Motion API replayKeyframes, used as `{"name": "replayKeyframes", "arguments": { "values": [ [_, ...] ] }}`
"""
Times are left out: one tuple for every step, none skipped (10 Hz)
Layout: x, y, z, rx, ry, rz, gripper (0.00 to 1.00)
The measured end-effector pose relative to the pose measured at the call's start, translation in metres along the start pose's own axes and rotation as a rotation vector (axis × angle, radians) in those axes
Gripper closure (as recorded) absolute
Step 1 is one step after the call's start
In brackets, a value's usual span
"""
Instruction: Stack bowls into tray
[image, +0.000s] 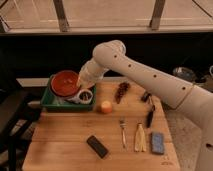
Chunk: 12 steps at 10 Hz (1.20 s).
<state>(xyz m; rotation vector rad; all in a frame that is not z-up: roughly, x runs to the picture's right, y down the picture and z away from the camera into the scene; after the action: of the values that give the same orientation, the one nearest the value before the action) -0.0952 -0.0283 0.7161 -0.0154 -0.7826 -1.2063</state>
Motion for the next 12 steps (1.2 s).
{"name": "replayKeyframes", "arguments": {
  "values": [
    [0.01, 0.013, 0.004, -0.006, -0.004, 0.02, 1.0],
    [0.022, 0.027, 0.01, -0.013, -0.007, 0.037, 1.0],
    [0.03, 0.032, 0.017, -0.016, -0.012, 0.041, 1.0],
    [0.039, 0.033, 0.027, -0.022, -0.019, 0.034, 1.0],
    [0.045, 0.032, 0.035, -0.023, -0.024, 0.026, 1.0],
    [0.054, 0.027, 0.046, -0.022, -0.03, 0.011, 1.0],
    [0.064, 0.026, 0.054, -0.021, -0.033, 0.001, 1.0],
    [0.074, 0.025, 0.063, -0.022, -0.037, -0.008, 1.0],
    [0.08, 0.024, 0.071, -0.02, -0.045, -0.017, 1.0],
    [0.084, 0.023, 0.08, -0.016, -0.054, -0.023, 0.99],
    [0.087, 0.027, 0.091, -0.007, -0.063, -0.021, 0.95],
    [0.09, 0.031, 0.101, 0.006, -0.072, -0.019, 0.85]
  ]
}}
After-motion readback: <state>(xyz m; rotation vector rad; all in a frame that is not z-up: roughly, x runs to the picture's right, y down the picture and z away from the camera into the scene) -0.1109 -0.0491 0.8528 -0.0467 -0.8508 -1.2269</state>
